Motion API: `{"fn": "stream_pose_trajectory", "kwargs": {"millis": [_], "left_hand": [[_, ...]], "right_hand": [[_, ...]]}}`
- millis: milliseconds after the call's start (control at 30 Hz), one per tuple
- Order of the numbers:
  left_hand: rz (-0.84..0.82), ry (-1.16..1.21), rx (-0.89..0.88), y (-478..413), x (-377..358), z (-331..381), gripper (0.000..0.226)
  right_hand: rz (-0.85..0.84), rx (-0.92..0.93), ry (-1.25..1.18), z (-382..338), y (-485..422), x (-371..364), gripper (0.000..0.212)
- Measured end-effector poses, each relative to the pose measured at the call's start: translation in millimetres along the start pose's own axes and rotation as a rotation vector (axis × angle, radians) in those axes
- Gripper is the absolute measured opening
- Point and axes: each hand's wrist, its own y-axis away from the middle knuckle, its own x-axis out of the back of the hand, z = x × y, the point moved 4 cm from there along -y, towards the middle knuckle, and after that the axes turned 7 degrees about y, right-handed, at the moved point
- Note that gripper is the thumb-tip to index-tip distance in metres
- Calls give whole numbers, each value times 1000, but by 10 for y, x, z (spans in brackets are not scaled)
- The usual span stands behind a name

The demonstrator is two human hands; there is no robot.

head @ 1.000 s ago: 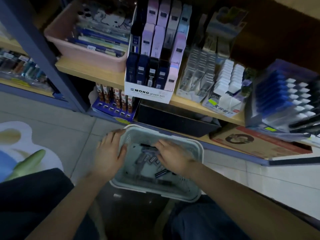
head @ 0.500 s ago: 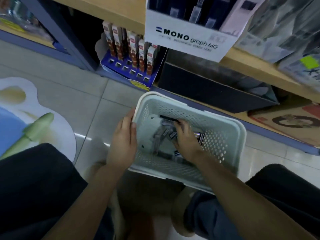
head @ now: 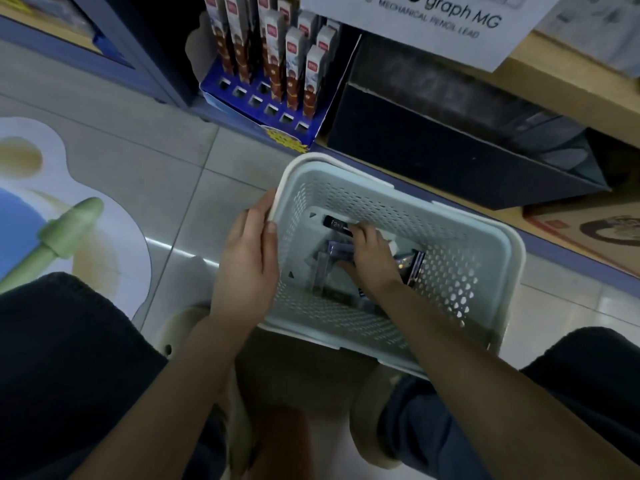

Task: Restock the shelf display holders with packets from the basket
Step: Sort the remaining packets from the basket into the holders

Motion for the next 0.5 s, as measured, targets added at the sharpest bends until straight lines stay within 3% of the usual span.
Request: {"fn": "stream_pose_trajectory", "kwargs": {"millis": [167,367,500], "left_hand": [[-10,-8,15,2,2,-3,42],[-29,-20,59,7,18,27,39],[65,-119,11,44,49,81,36]], "right_hand": [[-54,-33,-80,6,-96,-28,54],[-132,26,81,-7,-99,-169,41],[-154,2,-66,-17,-16,-128,35]]}}
